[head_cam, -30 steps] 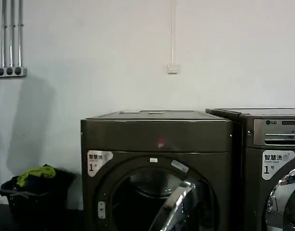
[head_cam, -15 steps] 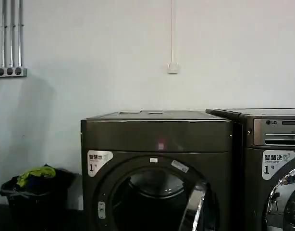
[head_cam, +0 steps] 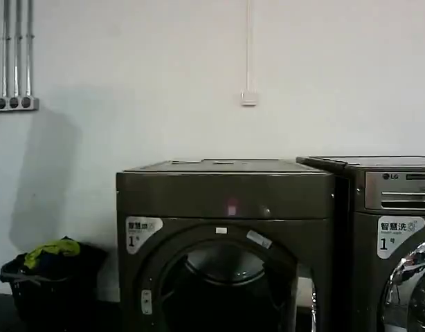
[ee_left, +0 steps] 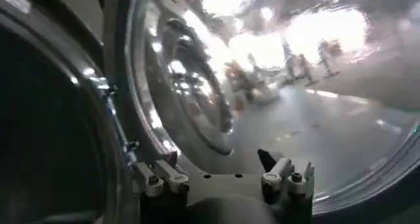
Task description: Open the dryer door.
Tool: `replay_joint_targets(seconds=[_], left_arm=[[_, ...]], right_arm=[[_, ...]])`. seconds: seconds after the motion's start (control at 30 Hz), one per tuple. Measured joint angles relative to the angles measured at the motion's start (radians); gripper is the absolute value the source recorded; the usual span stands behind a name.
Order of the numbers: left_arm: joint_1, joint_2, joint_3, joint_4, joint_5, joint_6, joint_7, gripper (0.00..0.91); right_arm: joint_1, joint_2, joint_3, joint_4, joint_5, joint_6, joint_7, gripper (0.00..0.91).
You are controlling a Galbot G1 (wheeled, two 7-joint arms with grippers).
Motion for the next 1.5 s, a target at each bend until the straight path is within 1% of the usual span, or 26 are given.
replay_joint_targets(seconds=[0.17,0.33,0.43,0.57,0.73,0.93,1.2,1.5], left_arm=[[-0.029,-0.031,0.033,0.025,0.013,-0.003,-0.002,0.907],[-0.057,-0.071,0.064,0.046,0.020,-0.006,-0.011,0.907],[-0.064,-0.098,0.074,0.062,0.039,-0.011,-0.011,0.907],[-0.063,-0.128,0.080,0.072,0.041,-0.011,-0.011,0.907],[-0.082,-0.155,0.102,0.078,0.045,-0.009,-0.018,0.907],[-0.101,-0.186,0.120,0.083,0.043,0.002,-0.043,0.907],[-0.115,-0.227,0.146,0.107,0.047,0.004,-0.046,0.907],[-0.135,-0.282,0.168,0.140,0.053,0.004,-0.050,0.907]], right_arm=[[-0.021,0.032,0.092,-0.054,0.002,0.010,0.008,0.907],[-0.040,0.030,0.183,-0.116,0.000,0.003,0.037,0.907],[-0.056,0.029,0.242,-0.161,-0.022,0.005,0.057,0.907],[-0.077,0.030,0.305,-0.218,-0.066,0.024,0.058,0.907],[-0.098,0.020,0.370,-0.296,-0.069,0.026,0.062,0.907],[-0.116,0.002,0.424,-0.375,-0.069,0.027,0.063,0.907],[-0.127,0.005,0.482,-0.461,-0.079,0.029,0.063,0.907],[-0.131,0.004,0.503,-0.507,-0.077,0.030,0.062,0.907]])
